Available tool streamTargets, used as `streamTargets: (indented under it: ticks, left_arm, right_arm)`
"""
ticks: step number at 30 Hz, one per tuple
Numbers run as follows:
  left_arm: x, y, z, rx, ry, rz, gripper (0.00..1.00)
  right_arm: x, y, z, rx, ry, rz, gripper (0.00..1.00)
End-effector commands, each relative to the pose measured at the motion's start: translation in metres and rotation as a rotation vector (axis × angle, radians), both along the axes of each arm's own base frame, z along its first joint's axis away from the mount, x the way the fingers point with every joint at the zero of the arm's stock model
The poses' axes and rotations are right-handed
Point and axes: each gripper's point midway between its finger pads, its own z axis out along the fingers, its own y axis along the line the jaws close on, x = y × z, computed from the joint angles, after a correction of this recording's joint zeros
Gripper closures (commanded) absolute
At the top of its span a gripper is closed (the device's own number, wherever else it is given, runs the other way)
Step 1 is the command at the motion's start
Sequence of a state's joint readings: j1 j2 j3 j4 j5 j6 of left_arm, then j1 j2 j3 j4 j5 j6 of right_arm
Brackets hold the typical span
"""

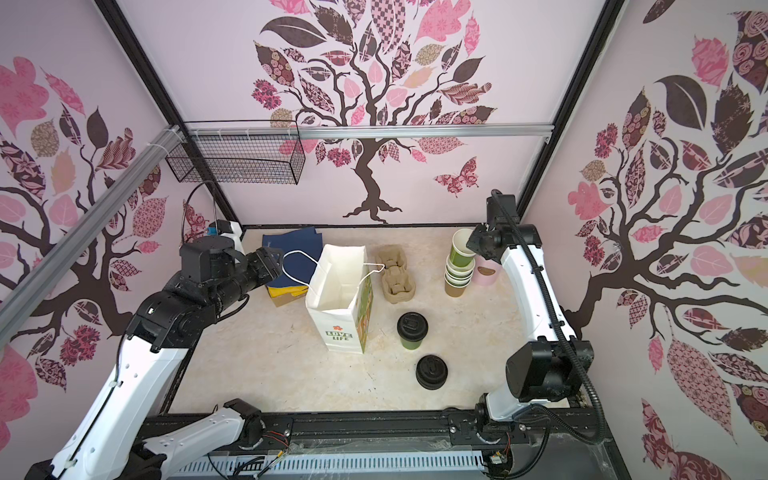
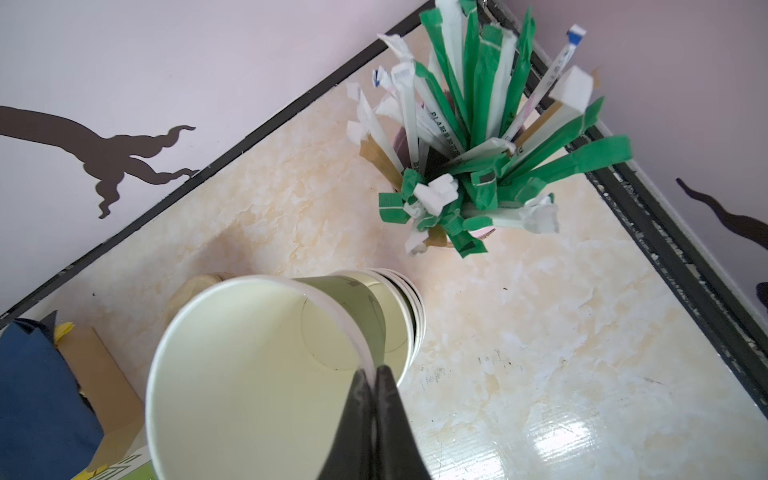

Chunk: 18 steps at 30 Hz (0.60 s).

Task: Pack the takeout coffee
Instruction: 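Carry the green paper cup toward the robot and set it down with the right gripper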

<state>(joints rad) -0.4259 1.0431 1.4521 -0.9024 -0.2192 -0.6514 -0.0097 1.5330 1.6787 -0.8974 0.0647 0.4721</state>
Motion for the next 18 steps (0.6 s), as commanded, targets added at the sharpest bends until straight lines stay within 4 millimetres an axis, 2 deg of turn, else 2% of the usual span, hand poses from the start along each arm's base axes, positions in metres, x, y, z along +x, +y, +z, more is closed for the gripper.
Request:
streamTargets:
  ticks: [1,4,7,13,18]
  left_arm:
    - [0.000,-0.002,-0.012,-0.009,0.022,-0.008,0.43]
    - [-0.001,-0.004,-0.019,-0.026,0.039,-0.008,0.43]
    - [-0.004,-0.005,-0.028,-0.049,0.059,-0.007,0.43]
    - [-0.013,-0.003,-0.038,-0.072,0.088,-0.003,0.43]
    - [-0.020,0.001,-0.039,-0.074,0.094,0.008,0.43]
  right_arm:
    - [-0.027,0.001,0.038,0.005,-0.048,0.018,1.00]
    - [-0.044,0.011,0.050,-0.008,-0.050,0.067,1.00]
    - [-0.066,0.032,0.054,-0.053,-0.030,0.138,1.00]
    - [-0.117,0.078,0.054,-0.062,-0.013,0.274,1.00]
    - [-0.159,0.119,0.043,-0.047,0.023,0.420,1.00]
